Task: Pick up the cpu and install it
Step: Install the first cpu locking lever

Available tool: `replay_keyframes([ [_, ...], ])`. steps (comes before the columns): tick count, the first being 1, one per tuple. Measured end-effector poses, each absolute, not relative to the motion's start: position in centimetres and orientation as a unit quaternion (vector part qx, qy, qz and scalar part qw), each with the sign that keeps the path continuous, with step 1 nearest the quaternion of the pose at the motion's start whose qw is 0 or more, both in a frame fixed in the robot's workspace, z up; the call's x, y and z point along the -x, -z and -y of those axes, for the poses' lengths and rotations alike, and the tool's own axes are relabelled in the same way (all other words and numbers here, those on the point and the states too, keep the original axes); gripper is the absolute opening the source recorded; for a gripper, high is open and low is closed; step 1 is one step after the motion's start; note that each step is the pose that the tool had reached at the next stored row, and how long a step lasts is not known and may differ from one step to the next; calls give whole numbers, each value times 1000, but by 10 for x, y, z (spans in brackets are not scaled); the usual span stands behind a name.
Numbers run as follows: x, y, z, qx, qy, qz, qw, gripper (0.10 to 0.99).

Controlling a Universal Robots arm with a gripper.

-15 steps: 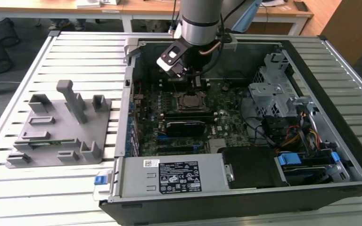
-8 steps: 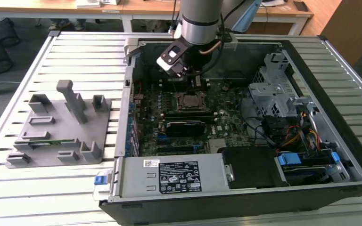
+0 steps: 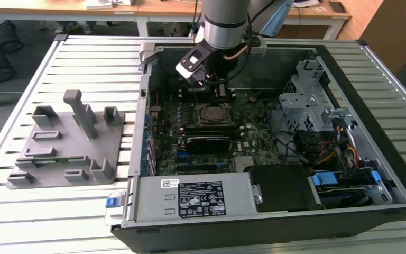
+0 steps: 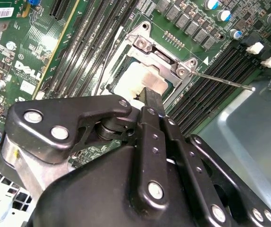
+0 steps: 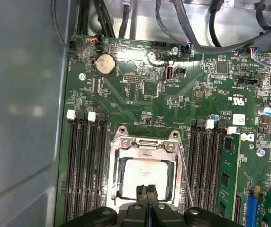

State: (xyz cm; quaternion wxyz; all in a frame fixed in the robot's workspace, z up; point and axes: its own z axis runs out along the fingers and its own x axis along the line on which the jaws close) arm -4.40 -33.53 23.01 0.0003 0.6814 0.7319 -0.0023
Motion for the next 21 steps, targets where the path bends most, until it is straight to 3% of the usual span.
replay_keyframes([
  [12, 44, -242, 335, -681, 2, -732, 4, 106],
  [21, 48, -252, 335, -681, -13, -732, 23, 106],
])
